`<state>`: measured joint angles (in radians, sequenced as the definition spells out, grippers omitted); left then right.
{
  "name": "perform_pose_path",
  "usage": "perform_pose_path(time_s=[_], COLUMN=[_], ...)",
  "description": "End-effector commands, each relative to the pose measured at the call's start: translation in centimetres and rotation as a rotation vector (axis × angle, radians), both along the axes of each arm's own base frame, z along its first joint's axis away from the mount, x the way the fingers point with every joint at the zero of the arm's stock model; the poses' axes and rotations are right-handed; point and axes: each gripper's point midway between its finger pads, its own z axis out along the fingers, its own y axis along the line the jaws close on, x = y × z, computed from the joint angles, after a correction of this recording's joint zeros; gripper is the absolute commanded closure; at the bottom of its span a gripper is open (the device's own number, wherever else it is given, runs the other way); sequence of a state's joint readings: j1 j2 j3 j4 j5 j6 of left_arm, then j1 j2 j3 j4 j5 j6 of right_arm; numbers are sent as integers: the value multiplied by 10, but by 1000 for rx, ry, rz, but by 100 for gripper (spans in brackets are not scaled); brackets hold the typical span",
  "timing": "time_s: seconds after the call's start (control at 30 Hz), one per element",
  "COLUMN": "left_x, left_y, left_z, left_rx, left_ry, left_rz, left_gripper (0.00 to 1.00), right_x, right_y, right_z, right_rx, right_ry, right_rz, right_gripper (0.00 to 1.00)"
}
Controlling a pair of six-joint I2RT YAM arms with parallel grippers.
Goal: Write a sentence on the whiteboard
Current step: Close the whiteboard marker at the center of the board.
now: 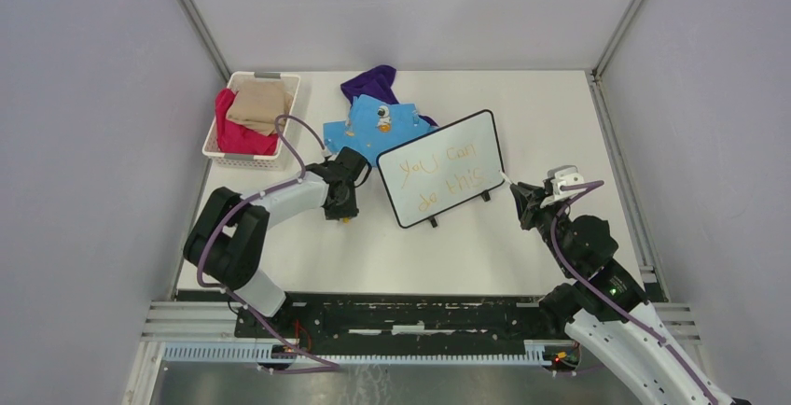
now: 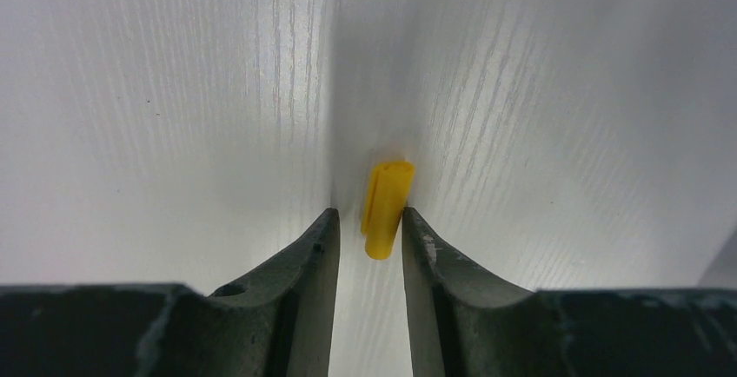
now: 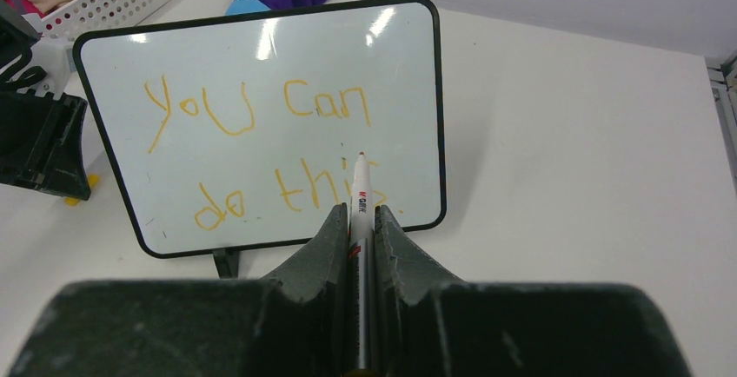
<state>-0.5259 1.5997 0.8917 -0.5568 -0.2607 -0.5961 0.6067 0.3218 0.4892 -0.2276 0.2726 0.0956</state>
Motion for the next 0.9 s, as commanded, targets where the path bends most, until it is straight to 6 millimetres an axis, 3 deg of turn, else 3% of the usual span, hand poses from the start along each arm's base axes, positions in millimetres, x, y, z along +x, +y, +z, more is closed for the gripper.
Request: perform_pose_path(time_s=[0.0,0.47,0.87], left_x=[1,4,-10], left_y=[-1,-6,2], left_z=[3,-12,-22], left_rx=[8,11,23], left_ry=[0,38,60], left_rz=[-4,-44,-58], left_gripper=[62,60,74], right_x=[0,-3,-2], right_y=[-2,-7,-5], right_z=[24,23,24], right_rx=[35,33,33], right_ry=[-60,-60,-55], right_rz=[-10,-24,-20], right_gripper=[100,100,100])
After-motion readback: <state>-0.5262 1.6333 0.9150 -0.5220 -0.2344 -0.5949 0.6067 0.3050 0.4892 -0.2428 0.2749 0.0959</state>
